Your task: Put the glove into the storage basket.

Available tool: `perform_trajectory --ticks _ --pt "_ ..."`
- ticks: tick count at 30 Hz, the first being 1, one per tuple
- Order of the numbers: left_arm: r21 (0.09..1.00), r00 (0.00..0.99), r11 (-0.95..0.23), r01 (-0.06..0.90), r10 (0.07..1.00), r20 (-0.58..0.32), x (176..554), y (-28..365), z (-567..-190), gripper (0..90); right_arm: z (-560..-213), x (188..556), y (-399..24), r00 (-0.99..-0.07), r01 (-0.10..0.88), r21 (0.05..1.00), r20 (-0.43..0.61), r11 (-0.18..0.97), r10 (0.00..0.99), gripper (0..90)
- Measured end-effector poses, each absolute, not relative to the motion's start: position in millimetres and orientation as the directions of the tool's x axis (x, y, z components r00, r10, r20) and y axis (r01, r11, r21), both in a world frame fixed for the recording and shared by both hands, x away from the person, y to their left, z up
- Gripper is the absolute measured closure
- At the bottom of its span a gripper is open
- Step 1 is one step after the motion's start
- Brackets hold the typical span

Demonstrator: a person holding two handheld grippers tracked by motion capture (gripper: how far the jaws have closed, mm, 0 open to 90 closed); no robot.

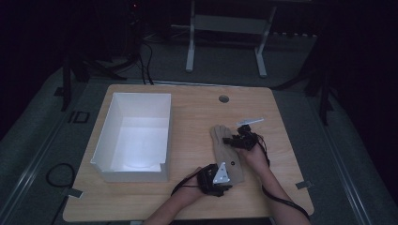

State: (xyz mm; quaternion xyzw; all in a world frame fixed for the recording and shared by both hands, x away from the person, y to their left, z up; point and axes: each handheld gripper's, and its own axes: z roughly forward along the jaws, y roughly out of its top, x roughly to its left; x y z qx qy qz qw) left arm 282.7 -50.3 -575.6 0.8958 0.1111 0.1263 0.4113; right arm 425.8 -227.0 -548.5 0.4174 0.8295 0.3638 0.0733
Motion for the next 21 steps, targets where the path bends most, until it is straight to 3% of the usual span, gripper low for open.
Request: perform_trajectory --ticks 3,5,9,15,21 --pt "0.762 0.929 -0.629 0.153 0.354 0.107 291 -49 -573 74.1 -549 426 -227 -0.637 0.642 0.666 0.187 0.38 0.748 66.5" --pt "0.764 0.933 -0.611 0.206 0.357 0.035 298 -47 -571 80.0 -549 425 -228 -0.63 0.651 0.664 0.201 0.368 0.75 67.1" --pt "0.75 0.933 -0.614 0.244 0.36 -0.009 303 -48 -566 81.6 -547 428 -230 -0.621 0.672 0.65 0.234 0.354 0.748 68.6" --pt "0.739 0.937 -0.63 0.238 0.35 -0.003 303 -47 -556 81.9 -539 429 -232 -0.613 0.673 0.665 0.256 0.324 0.747 76.8" --pt "0.73 0.938 -0.645 0.228 0.345 0.012 302 -46 -552 81.8 -533 430 -231 -0.624 0.678 0.65 0.261 0.343 0.737 78.1"
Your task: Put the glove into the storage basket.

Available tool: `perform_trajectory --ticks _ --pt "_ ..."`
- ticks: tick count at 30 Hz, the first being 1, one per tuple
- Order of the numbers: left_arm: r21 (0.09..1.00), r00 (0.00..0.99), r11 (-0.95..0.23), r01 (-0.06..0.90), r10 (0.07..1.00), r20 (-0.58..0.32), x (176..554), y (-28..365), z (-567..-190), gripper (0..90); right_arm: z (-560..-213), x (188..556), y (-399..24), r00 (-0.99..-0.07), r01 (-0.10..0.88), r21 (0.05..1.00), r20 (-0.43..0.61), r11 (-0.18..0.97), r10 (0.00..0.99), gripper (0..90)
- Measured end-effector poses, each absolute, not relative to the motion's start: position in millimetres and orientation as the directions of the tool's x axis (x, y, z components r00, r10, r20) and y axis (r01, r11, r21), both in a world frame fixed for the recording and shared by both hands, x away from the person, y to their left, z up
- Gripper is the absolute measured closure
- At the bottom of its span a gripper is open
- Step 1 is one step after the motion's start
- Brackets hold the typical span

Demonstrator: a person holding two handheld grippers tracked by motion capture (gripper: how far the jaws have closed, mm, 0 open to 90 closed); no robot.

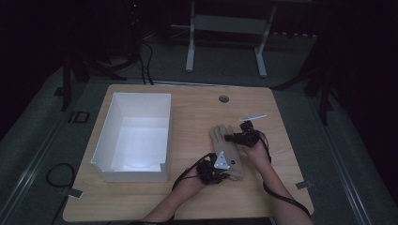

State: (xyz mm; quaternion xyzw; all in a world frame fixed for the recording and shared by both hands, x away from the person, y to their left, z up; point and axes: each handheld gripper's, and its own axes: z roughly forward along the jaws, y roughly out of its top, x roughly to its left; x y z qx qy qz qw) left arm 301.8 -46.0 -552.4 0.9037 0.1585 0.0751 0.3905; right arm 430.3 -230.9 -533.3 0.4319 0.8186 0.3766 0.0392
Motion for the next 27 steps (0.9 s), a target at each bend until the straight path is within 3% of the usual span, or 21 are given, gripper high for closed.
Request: perform_trajectory --ticks 15,27 --pt "0.74 0.927 -0.631 0.233 0.374 0.027 305 -35 -535 81.7 -516 430 -229 -0.63 0.654 0.689 0.266 0.314 0.73 79.4" --pt "0.739 0.917 -0.639 0.212 0.391 0.074 309 -30 -496 81.8 -467 429 -232 -0.644 0.606 0.75 0.268 0.264 0.716 79.3"
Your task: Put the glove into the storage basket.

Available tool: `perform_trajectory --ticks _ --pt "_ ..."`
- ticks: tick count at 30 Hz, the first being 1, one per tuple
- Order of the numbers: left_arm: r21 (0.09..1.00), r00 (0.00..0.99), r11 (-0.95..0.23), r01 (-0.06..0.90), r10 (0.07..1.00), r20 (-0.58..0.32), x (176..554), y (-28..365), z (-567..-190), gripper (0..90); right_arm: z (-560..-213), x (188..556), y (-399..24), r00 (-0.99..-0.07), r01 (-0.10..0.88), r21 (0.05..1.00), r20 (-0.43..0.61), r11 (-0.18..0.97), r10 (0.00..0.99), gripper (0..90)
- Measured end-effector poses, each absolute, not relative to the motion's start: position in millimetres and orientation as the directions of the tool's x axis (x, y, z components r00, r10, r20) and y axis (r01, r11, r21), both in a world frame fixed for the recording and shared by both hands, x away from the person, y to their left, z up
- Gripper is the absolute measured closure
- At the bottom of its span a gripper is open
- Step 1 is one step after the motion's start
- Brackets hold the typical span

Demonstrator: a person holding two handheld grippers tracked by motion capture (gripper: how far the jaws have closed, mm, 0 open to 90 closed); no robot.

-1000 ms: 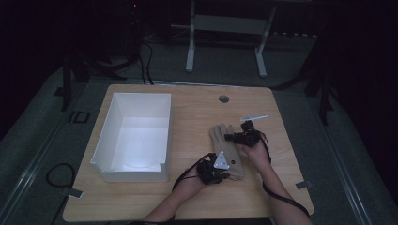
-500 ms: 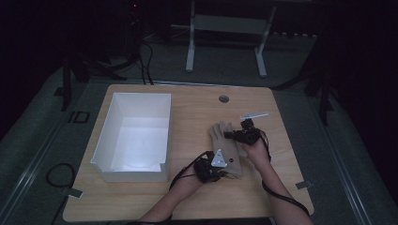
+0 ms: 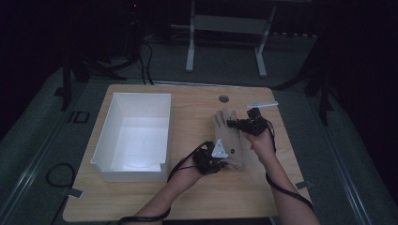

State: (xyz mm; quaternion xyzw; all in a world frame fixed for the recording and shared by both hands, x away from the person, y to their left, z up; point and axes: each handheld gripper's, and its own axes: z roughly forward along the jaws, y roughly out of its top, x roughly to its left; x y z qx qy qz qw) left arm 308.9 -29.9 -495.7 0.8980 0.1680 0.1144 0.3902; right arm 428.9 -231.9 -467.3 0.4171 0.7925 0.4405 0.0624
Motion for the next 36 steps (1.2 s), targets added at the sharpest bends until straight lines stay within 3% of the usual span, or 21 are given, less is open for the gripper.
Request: perform_trajectory --ticks 17,36 --pt "0.748 0.894 -0.636 0.187 0.427 0.14 310 -8 -443 81.8 -413 431 -222 -0.665 0.554 0.808 0.284 0.202 0.691 79.2" --pt "0.764 0.847 -0.603 0.229 0.511 0.149 301 57 -420 81.8 -382 440 -155 -0.74 0.504 0.828 0.269 0.245 0.616 79.3"
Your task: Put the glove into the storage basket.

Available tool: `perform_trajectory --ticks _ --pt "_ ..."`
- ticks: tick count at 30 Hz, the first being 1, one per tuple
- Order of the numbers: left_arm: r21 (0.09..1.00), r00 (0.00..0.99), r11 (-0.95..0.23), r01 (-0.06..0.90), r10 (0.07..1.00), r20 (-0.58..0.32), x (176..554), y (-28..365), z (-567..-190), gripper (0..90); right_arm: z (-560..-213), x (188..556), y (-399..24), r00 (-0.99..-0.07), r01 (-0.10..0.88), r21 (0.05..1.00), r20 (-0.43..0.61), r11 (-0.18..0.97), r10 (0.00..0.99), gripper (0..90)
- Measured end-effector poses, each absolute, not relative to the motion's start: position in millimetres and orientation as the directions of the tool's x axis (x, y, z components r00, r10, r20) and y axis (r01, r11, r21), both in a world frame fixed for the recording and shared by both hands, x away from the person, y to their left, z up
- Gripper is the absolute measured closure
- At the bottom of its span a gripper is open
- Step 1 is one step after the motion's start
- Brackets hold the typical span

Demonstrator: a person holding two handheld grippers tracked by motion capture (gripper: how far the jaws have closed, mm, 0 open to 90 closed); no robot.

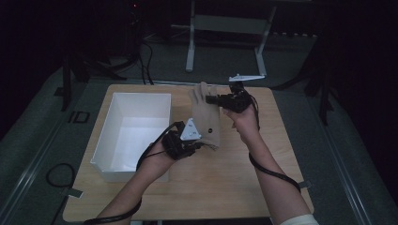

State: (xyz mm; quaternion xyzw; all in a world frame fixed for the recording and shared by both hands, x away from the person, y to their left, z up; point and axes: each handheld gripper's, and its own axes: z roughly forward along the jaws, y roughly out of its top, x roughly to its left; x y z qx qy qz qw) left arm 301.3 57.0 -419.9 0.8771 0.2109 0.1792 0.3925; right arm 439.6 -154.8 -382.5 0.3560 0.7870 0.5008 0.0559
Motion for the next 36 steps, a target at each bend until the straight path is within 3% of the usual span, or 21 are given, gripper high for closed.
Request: perform_trajectory --ticks 24,36 --pt "0.776 0.734 -0.53 0.342 0.667 0.132 281 158 -429 81.7 -382 447 -35 -0.809 0.481 0.817 0.274 0.317 0.521 79.2" --pt "0.764 0.677 -0.504 0.403 0.726 0.122 270 198 -448 81.7 -401 447 16 -0.825 0.486 0.793 0.277 0.369 0.492 79.2"
